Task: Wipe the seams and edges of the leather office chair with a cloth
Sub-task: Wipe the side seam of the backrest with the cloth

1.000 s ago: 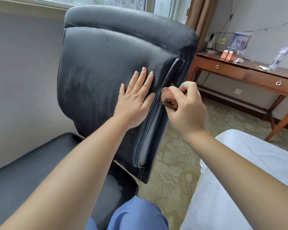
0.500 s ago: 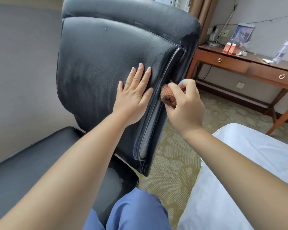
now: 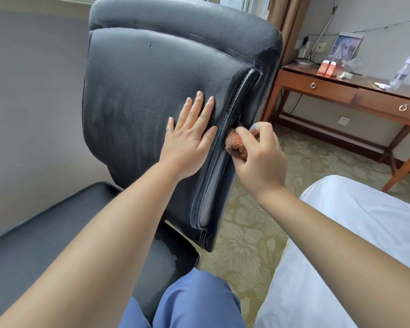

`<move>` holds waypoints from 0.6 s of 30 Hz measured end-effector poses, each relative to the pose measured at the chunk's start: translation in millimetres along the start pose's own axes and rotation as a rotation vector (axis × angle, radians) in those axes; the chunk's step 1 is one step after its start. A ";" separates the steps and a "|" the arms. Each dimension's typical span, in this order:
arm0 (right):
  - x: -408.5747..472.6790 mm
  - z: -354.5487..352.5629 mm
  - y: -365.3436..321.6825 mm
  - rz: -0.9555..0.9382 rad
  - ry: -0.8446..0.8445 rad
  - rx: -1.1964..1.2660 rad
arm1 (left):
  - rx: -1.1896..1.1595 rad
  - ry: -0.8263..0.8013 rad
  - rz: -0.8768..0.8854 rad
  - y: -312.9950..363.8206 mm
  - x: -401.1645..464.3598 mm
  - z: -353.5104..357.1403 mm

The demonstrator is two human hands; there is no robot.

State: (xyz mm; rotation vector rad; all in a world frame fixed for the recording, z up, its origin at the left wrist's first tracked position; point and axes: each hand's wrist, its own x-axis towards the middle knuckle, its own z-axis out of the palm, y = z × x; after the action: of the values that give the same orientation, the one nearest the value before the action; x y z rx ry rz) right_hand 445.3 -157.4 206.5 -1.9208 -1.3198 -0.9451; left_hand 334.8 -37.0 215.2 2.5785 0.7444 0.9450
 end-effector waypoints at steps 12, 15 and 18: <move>-3.1 0.8 0.6 0.006 -0.027 0.029 | 0.014 0.003 -0.001 -0.3 -0.1 0.7; -3.0 -2.0 1.7 -0.023 -0.051 0.027 | 0.017 0.002 -0.003 0.7 -0.8 -0.1; 16.4 -10.9 4.5 -0.061 0.008 -0.007 | 0.011 0.002 -0.003 -0.1 -1.5 -0.2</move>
State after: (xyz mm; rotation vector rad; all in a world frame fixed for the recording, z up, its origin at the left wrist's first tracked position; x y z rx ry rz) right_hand 451.2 -159.3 225.7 -1.8892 -1.3797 -0.9874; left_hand 333.7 -37.7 214.5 2.5854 0.7556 0.9453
